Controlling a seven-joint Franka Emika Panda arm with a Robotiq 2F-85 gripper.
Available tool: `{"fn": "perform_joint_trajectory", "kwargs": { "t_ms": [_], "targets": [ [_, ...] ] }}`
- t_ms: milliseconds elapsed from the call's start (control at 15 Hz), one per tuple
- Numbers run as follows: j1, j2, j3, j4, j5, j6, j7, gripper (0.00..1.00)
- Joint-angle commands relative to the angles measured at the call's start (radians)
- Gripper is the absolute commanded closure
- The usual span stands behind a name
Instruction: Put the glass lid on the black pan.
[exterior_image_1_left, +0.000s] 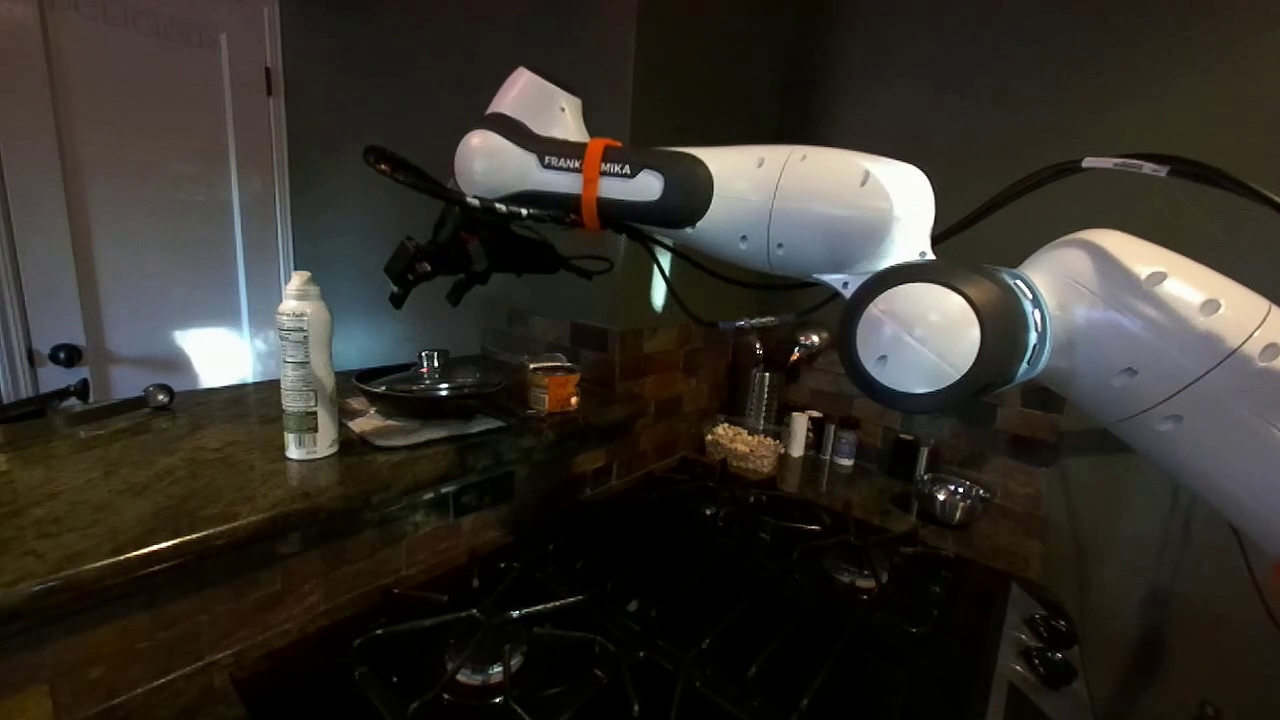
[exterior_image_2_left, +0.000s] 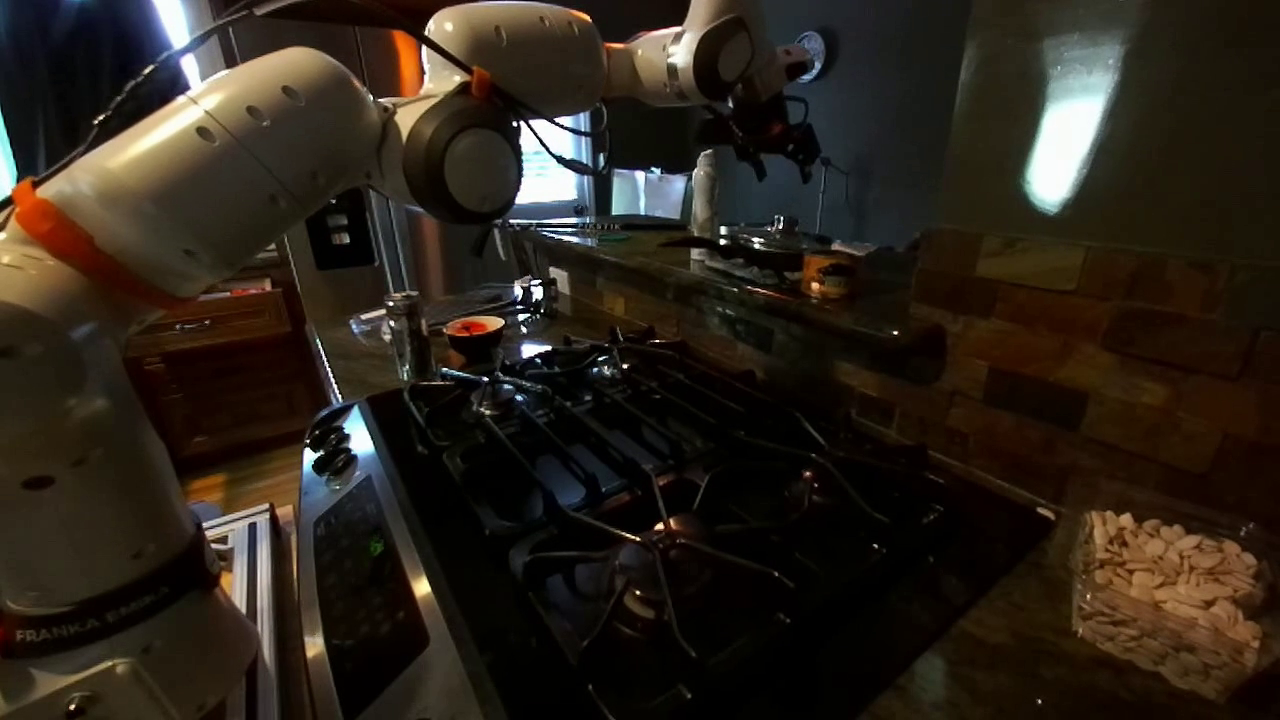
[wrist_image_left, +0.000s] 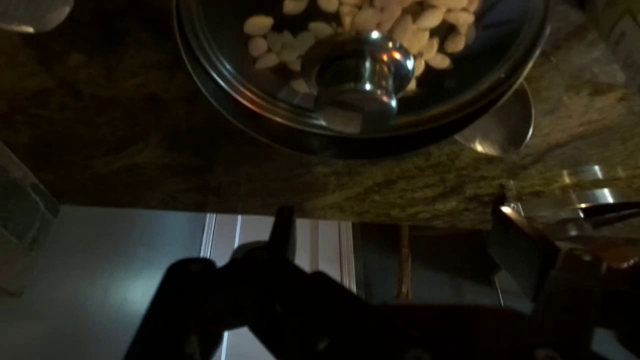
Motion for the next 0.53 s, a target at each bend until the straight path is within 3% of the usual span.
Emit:
{"fn": "perform_joint_trajectory", "kwargs": {
  "t_ms": [0,133,267,400,467],
  "targets": [
    [0.04,-0.019,-0.036,0.12,0.007,-0.122,-0.03,0.0],
    [0.064,-0.115,-0.045,0.03,-0.007,-0.172,-0.083,0.0],
    [0.101,-0.142,-0.058,0.043,-0.02,-0.216,-0.109,0.0],
    [0.146,-0.15,-0.078,0.055,-0.043,-0.19,-0.104,0.0],
    [0.109,-0.144,-0.057,0.053,-0.004,-0.18,-0.101,0.0]
  ]
}}
